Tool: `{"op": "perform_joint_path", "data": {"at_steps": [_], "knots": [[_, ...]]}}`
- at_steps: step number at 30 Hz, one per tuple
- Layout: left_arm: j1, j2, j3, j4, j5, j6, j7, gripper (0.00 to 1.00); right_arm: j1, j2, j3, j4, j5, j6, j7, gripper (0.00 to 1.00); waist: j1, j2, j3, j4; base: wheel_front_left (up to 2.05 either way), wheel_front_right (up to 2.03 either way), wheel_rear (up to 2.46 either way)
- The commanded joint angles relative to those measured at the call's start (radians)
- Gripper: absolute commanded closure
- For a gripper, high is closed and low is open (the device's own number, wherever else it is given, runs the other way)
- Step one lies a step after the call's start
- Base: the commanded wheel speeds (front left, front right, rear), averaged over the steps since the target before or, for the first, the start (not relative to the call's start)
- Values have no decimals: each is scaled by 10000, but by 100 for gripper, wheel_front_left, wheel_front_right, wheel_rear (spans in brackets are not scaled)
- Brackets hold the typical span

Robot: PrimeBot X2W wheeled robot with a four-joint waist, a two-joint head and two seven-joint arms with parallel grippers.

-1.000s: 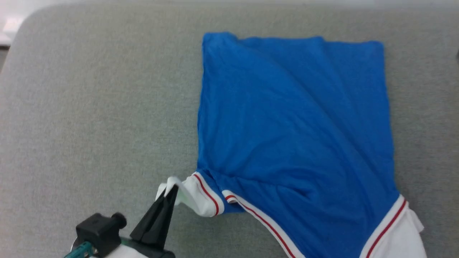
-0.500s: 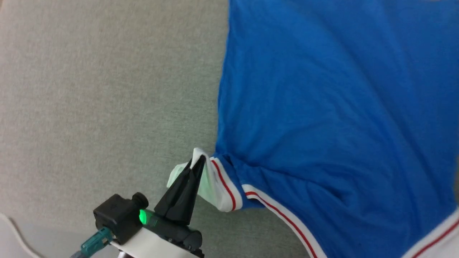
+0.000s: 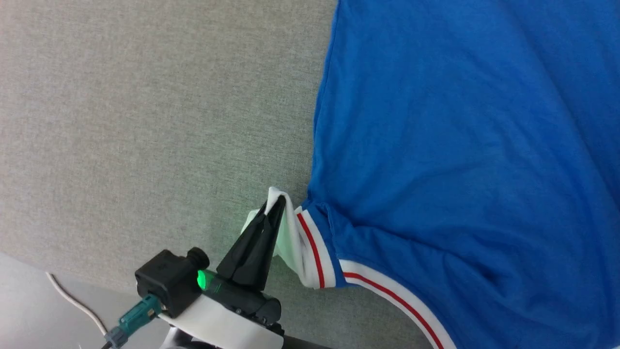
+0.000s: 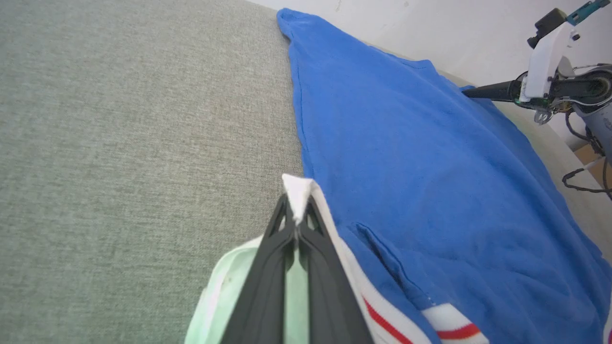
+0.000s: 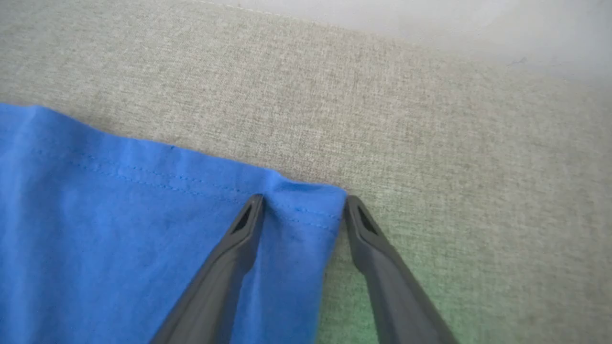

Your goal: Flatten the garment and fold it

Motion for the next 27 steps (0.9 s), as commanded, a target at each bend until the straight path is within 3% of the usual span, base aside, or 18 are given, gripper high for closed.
{"op": "perform_joint_path", "data": {"at_steps": [1, 8, 15, 21, 27], "knots": [[-200, -5, 13, 38, 127, 23, -19, 100, 242, 146, 97, 331, -58, -19, 131, 100, 0, 0, -10, -89, 0, 0, 0], [-157, 188, 255, 205, 346, 260, -74, 100, 256, 350, 356, 6, 526, -19, -528, 100, 0, 0, -712, -614, 0, 0, 0], [253, 498, 650, 448, 368, 559, -26, 100, 1611, 277, 393, -1551, 1673, -19, -1274, 100, 0, 0, -2000, -1358, 0, 0, 0], [634, 695, 816, 512, 223, 657, 91, 100, 4251, 603, -1143, -3227, 2248, -19, -1431, 100, 0, 0, -2901, -1989, 0, 0, 0], [909, 900, 841, 441, 227, 691, 195, 100, 7398, 2091, -3185, -4688, 2422, -19, -1334, 100, 0, 0, -3274, -2418, 0, 0, 0]]}}
